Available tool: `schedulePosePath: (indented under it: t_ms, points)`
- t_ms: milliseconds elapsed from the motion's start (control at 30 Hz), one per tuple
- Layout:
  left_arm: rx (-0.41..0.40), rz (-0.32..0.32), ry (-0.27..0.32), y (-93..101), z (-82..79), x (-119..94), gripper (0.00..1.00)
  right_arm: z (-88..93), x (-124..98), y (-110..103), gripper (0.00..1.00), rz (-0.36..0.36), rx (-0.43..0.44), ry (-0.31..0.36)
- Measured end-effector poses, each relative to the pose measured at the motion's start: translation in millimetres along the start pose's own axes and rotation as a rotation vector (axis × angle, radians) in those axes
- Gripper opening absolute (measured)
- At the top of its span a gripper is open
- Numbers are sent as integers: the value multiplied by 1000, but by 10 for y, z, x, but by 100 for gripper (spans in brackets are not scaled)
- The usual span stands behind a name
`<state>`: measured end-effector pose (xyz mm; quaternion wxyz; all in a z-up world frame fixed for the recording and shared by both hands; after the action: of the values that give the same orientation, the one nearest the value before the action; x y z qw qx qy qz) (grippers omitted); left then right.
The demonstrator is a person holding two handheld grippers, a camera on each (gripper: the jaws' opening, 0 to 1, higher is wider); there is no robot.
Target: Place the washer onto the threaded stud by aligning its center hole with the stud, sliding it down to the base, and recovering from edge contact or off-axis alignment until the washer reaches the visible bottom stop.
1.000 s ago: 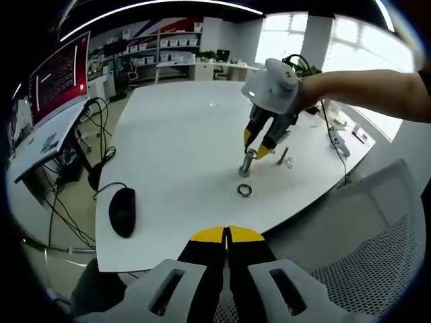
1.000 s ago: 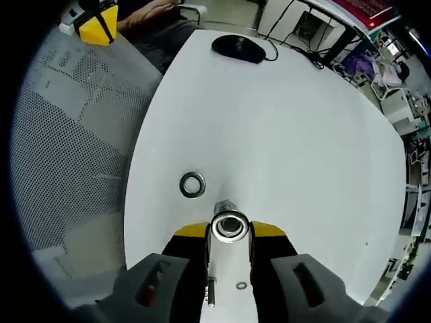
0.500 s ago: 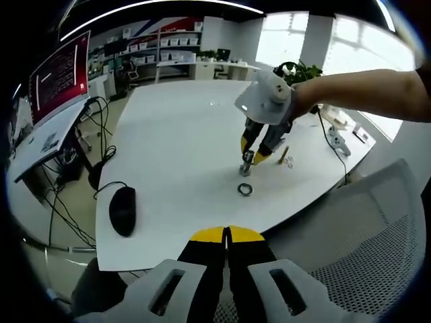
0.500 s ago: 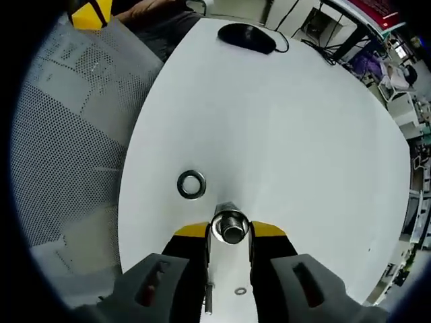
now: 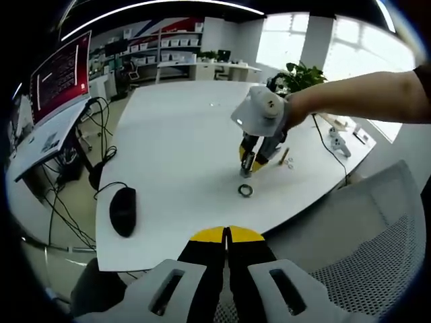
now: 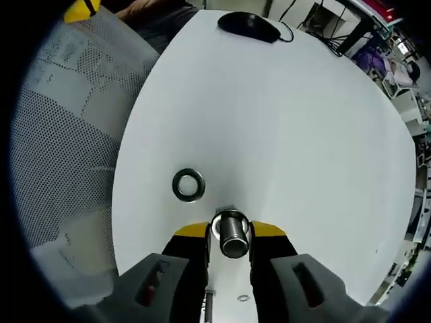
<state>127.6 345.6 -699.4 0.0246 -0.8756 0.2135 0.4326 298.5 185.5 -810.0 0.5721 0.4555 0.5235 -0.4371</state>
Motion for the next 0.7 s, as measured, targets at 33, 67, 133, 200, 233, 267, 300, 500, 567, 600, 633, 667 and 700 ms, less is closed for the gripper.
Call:
schedulePosePath:
  t_ms: [33,67,133,200,233,267,300,500,567,600,633,667,700]
  points:
    - [-1,-1,0,-1,0,0,0,-3,27,-5,23,-2,-2,0]
    - [-1,-1,0,-1,0,0,0,-6,41,-3,23,1,-7,3]
    - [-1,-2,-1,-3,1,0,0,2,85,-12,23,1,-31,0]
    - [-2,-3,-1,-5,2,1,0,-20,73,-24,23,-4,-30,5]
    - [-2,-3,-2,-5,3,1,0,-29,57,-23,23,-4,-22,9]
    - [-2,-4,-3,-6,3,1,0,-35,54,-17,23,-3,-16,16]
    - [-3,-5,-3,-7,3,2,0,-31,51,-19,23,-7,2,14]
    - [-4,-8,-5,-10,8,2,0,-5,81,-36,25,-12,-12,26]
    - [-5,-9,-5,-10,7,1,0,4,94,-39,25,-12,10,41]
    - [-5,-9,-4,-11,6,1,0,15,99,-28,25,-9,14,54]
    - [-6,-9,-4,-13,4,2,0,16,99,-24,25,-10,29,61]
    - [-7,-10,-4,-15,3,3,0,19,96,-19,25,-9,34,67]
    - [-7,-10,-3,-16,1,3,0,18,82,-10,25,3,31,82]
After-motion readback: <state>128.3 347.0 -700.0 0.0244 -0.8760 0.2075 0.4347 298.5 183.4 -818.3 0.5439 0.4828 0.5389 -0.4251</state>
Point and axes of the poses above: the point that each gripper's makers call its tool centre point, and the gripper's own axes: x roughly forward along the fingers, y roughly to its right, z roughly out of its underside, the point moved 4 cm from there along -x, roughly backward along the fingers, and after that the axes turned 7 degrees about -y, right-handed, at the moved point
